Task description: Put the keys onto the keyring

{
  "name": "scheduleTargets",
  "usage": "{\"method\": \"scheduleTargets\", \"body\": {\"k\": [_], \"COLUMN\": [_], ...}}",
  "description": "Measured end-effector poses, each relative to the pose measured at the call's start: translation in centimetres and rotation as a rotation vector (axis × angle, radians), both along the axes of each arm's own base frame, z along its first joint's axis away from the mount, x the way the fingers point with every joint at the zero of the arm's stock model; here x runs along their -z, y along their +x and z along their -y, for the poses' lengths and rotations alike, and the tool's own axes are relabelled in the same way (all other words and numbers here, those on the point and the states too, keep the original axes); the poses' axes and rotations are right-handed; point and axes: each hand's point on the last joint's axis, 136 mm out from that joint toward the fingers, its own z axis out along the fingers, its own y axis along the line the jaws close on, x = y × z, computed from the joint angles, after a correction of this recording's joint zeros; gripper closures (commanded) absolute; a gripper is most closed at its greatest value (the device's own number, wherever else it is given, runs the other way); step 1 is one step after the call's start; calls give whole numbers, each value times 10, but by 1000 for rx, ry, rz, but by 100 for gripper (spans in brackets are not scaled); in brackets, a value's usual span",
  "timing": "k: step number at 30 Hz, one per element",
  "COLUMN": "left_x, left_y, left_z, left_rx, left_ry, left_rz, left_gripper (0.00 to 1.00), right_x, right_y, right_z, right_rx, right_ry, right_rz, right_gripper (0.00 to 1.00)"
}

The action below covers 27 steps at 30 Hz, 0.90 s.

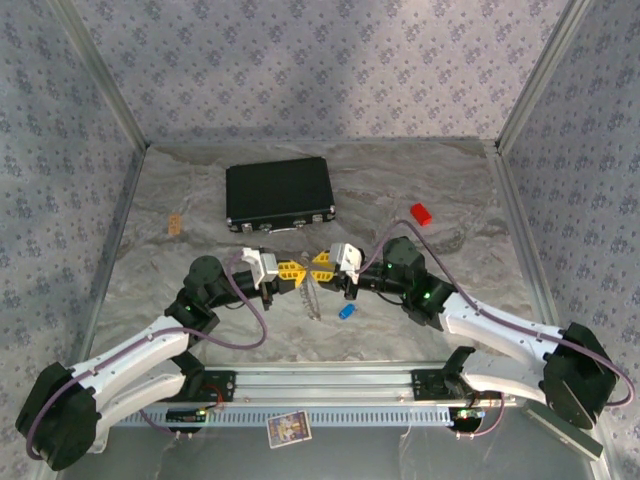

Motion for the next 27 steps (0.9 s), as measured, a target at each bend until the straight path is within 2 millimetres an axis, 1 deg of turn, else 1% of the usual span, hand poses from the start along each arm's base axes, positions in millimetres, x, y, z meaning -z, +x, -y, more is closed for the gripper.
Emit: {"method": "scheduleTargets", "body": {"k": [2, 8, 10, 13, 15, 27], "left_x": [0, 0, 0, 0, -1, -2], "left_y": [-1, -1, -1, -1, -2, -3], "left_z": [0, 1, 0, 0, 0, 0], "left_rx": [3, 3, 2, 3, 6, 13], "left_ry": [0, 0, 0, -1, -1, -5], "left_rz": [0, 0, 0, 1, 2, 6], "left_gripper": [100, 100, 100, 100, 100, 100], "right_x": [2, 7, 8, 7, 7, 3], "right_y": [-1, -5, -6, -6, -5, -5], "right_z": [-1, -7, -8, -8, -8, -6], "right_rx": [-10, -48, -53, -55, -52, -45], "right_ry": [-4, -3, -1, 1, 2, 10], "right_rz": [-6, -40, -43, -44, -47, -40], "right_gripper": [79, 90, 89, 83, 81, 80]}}
